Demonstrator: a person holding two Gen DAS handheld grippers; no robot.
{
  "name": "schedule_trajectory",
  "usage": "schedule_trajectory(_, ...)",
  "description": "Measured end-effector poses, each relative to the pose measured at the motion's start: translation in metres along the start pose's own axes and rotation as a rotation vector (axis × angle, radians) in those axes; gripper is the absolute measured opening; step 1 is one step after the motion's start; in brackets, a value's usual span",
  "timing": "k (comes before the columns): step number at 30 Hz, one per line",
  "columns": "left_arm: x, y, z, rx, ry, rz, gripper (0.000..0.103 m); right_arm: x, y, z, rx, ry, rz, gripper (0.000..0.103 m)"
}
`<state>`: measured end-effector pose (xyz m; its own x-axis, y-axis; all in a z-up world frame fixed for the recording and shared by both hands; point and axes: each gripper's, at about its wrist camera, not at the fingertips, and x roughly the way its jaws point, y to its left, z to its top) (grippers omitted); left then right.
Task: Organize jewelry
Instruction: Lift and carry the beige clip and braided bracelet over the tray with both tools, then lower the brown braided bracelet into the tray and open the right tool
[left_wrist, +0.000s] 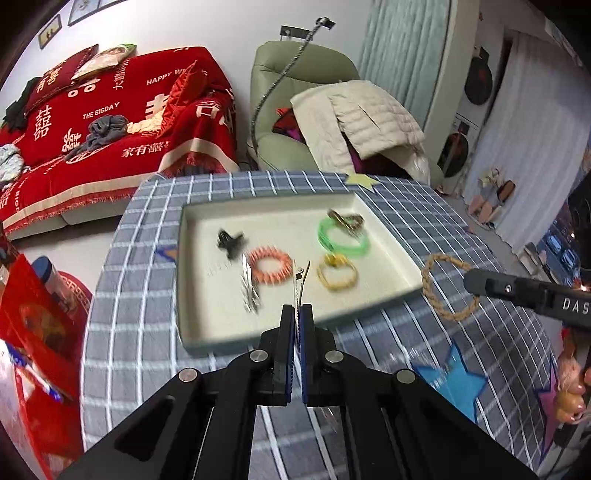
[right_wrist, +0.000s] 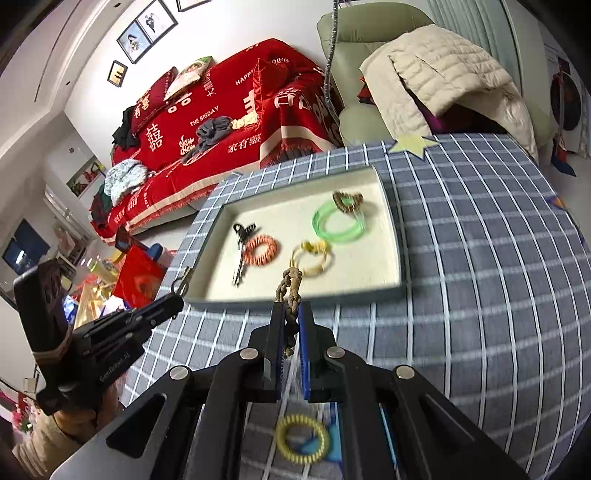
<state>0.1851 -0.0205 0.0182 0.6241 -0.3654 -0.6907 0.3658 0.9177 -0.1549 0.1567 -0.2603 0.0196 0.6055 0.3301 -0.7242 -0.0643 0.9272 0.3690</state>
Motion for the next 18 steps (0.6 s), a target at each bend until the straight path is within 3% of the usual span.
schedule_trajectory(7, 0.038, 0.016, 0.023, 0.022, 0.048, 0.054, 0.024, 0.039, -0.007, 0.030, 0.009, 0.033, -0.033, 0.008)
schedule_trajectory(18, 0.087, 0.043, 0.015, -0.022, 0.147, 0.101, 0.024, 0.098, -0.046, 0.037, 0.100, 0.107, -0.091, 0.008)
